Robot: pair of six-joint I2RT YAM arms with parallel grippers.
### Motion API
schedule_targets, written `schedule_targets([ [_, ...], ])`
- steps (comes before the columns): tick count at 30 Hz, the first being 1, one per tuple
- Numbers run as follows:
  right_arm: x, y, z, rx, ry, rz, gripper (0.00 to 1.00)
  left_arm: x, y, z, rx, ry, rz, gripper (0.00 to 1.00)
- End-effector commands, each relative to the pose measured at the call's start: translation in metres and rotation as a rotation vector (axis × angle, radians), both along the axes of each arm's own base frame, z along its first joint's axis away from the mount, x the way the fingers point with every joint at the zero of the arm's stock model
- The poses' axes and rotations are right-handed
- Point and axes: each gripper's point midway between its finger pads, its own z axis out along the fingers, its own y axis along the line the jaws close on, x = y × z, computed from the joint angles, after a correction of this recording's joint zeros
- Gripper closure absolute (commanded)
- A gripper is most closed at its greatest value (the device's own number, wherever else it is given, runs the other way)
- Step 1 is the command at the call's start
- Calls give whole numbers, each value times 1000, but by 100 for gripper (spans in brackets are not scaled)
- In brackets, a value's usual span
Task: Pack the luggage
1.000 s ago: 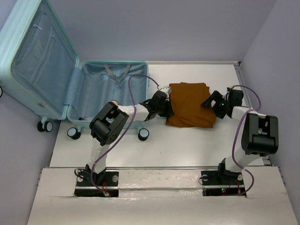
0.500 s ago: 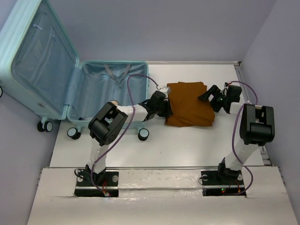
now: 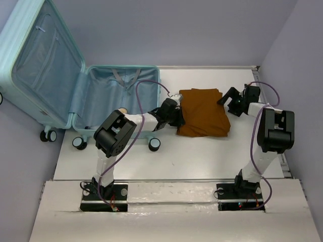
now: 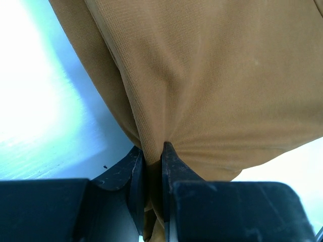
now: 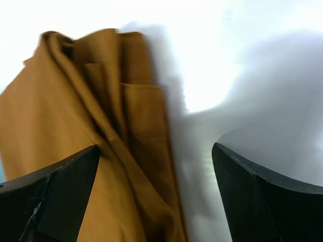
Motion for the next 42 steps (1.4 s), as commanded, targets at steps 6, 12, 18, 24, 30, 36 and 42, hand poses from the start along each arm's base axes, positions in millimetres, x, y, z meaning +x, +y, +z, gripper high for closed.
schedule_targets([
  [6,-19,80,-29,225,68,233,0,-24,33,-35,150,79,-23,94],
  [12,-31,114,-39,381,109,307,9,-23,30,-31,137,74,-29,94],
  [18,-36,141,-32,462,54,378,56,-23,27,-31,130,78,-34,94],
  [24,-28,149,37,517,-193,422,93,-20,22,-13,90,58,-27,94],
  [30,-31,148,106,498,-385,439,93,-16,22,42,14,-33,1,94],
  [36,-50,151,170,496,-528,457,93,-9,32,126,-57,-173,51,94],
  [42,-63,178,232,469,-624,509,93,-3,56,211,-148,-276,88,94],
])
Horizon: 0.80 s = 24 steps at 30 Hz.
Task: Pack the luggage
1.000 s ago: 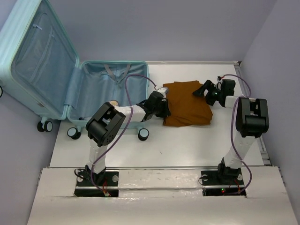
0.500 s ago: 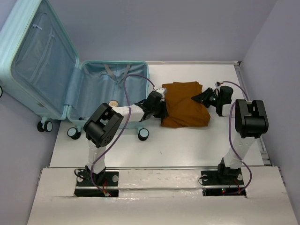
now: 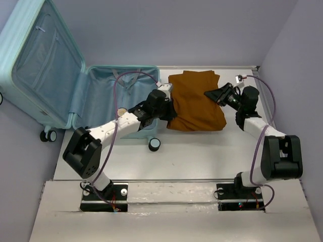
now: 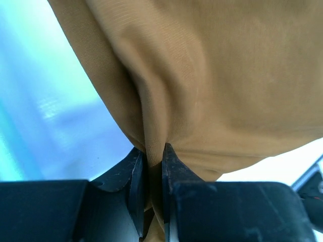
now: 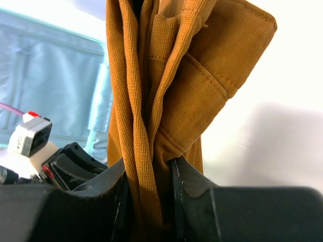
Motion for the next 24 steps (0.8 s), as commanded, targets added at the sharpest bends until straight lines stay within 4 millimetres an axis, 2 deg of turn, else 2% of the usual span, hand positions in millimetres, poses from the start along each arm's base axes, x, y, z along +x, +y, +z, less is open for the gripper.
schedule_targets([
  [1,-20,46,75,28,-164,149,93,24,13,111,-156,-200,45,94],
  [2,-18,52,80,30,-169,156,93,26,19,121,-163,-215,50,94],
  [3,-15,59,98,37,-202,165,93,33,33,133,-162,-230,79,94],
  [5,-14,84,112,58,-210,200,93,33,55,156,-162,-262,118,94],
  [6,-3,95,124,73,-224,202,93,38,80,170,-151,-283,165,94],
  [7,-7,118,130,85,-228,245,93,40,93,176,-144,-294,189,94],
  [8,-4,131,136,94,-234,260,93,43,108,182,-137,-304,217,94],
  [9,7,147,125,96,-200,270,93,44,125,183,-117,-299,246,94],
  [10,3,157,144,108,-239,281,93,46,140,187,-109,-307,277,94],
  [11,10,185,150,123,-246,307,93,52,172,196,-102,-328,355,94],
  [12,26,202,130,119,-206,296,93,52,190,196,-83,-329,397,94],
  [13,32,216,128,123,-203,302,93,57,209,196,-62,-332,447,94],
  [14,38,231,146,141,-233,305,93,64,241,195,-29,-335,540,94],
  [15,43,245,145,153,-228,310,93,68,263,194,2,-336,609,94],
  [16,54,273,110,152,-160,313,93,73,292,188,50,-325,712,93],
  [17,60,287,102,157,-142,312,93,77,314,184,69,-313,770,83],
  [18,60,308,121,183,-179,327,93,77,355,183,100,-301,878,44],
  [19,66,319,114,170,-187,322,92,80,370,174,132,-265,914,27],
  [20,74,329,97,131,-159,302,69,77,382,173,165,-247,948,17],
  [21,86,343,90,99,-176,303,51,69,393,174,212,-235,999,8],
  [22,91,355,48,-68,-148,340,12,44,391,208,173,-350,1015,1],
  [23,91,355,45,-72,-144,341,11,45,392,204,180,-348,1027,1],
  [24,91,354,40,-89,-142,341,8,28,391,225,154,-411,1043,1],
])
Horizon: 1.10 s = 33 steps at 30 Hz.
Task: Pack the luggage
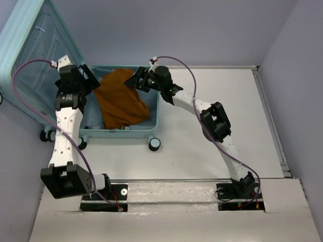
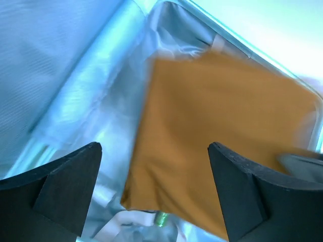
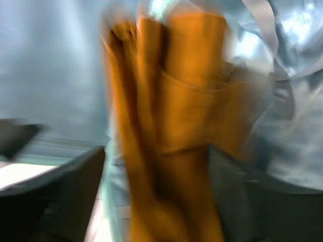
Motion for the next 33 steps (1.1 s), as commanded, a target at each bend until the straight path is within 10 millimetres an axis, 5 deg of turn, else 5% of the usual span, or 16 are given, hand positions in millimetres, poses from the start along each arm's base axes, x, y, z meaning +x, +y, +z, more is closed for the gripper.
schedule_targets([
  [1,4,-1,19,-117,-132,19,5,-54,5,90,92,-253,76,1],
  [6,-12,-8,41,-144,-203,67,5,-111,9,110,119,-327,137,2],
  [14,-57,-24,86,-132,-288,174,7,-194,68,73,285,-240,504,8],
  [21,-111,-50,106,-159,-366,256,6,-172,103,12,353,-32,737,14],
  [24,-123,-67,108,-201,-405,229,5,-166,122,26,402,-7,807,14],
  [25,-120,-76,87,-243,-369,212,5,-167,130,33,413,-12,839,14],
  [33,-125,-95,28,-353,-319,207,5,-182,149,66,463,20,987,18],
])
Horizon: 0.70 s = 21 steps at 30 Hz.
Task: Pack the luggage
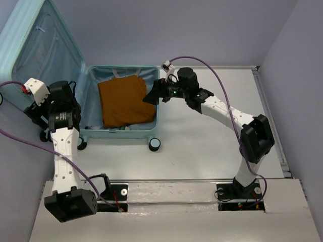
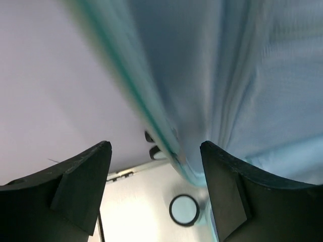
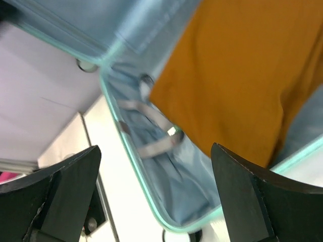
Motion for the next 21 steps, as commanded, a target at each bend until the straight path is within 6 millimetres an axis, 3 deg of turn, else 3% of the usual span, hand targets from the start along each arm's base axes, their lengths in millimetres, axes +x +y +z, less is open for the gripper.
schedule_targets([
  [1,6,-10,-32,-73,-10,-26,5,-24,11,54,73,-151,152,19],
  [7,15,-14,-66,-122,23,-50,4,-15,7,70,93,-150,117,26],
  [8,17,-13,-72,-127,32,-51,4,-13,8,72,98,-153,119,36],
  [12,28,-16,-90,-144,60,-91,5,-10,9,81,119,-150,140,53],
  [17,55,-36,-126,-219,115,-278,8,-1,12,86,125,-153,150,57],
  [20,57,-38,-145,-269,140,-284,9,7,13,93,122,-168,141,66],
  [21,59,-37,-145,-275,137,-280,12,10,13,92,121,-164,139,77],
])
